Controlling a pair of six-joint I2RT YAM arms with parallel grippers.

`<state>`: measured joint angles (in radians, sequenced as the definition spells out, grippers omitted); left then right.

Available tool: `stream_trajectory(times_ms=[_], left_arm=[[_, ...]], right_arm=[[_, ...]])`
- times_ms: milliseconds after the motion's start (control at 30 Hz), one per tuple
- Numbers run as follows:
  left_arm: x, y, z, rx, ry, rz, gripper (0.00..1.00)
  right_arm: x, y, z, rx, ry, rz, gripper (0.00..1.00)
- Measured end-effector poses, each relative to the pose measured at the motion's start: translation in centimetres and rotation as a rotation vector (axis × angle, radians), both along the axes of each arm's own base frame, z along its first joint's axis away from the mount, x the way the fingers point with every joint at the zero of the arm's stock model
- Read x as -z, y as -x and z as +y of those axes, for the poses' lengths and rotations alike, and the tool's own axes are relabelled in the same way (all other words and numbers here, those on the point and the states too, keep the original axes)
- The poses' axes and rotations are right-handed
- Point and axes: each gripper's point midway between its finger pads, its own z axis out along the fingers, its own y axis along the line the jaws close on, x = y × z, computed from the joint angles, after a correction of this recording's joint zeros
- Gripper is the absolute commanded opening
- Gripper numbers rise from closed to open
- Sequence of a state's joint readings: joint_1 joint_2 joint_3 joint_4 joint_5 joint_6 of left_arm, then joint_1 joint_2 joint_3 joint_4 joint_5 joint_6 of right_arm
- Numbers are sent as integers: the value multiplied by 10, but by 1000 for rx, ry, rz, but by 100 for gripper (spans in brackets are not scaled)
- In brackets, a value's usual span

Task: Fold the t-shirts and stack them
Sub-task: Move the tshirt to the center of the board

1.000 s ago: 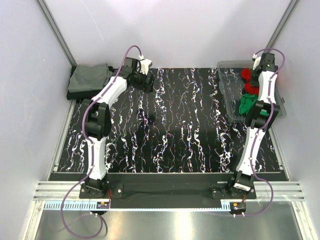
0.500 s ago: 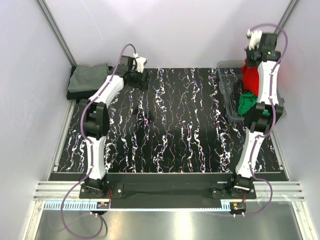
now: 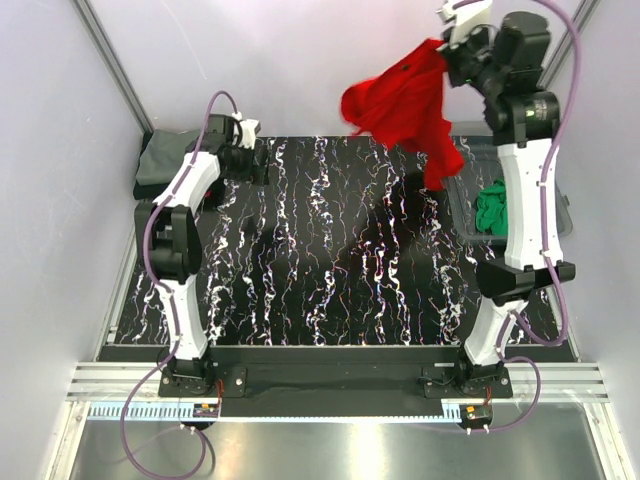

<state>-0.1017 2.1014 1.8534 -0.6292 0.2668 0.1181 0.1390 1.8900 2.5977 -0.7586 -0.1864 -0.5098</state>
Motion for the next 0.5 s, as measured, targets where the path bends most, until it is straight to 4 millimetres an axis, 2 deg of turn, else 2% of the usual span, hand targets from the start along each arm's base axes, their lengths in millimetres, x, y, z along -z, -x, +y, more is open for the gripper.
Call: stream_trajectory(times_ms=[100,267,367,500], left_arm=[[1,16,10,-30,-33,21,99],[-16,39,23,-53,-77,8,99],[-30,50,28,-46,-112,-24,99],[-46,65,35,-26,-183,-71,99]], right_arm=[[-4,14,49,-125,10,-15,0],[-10,37,110,-303,7,-37,0],[-24,52,133,-395,-21,-74,0],[-55,76,159,-497,-90,-147,0]])
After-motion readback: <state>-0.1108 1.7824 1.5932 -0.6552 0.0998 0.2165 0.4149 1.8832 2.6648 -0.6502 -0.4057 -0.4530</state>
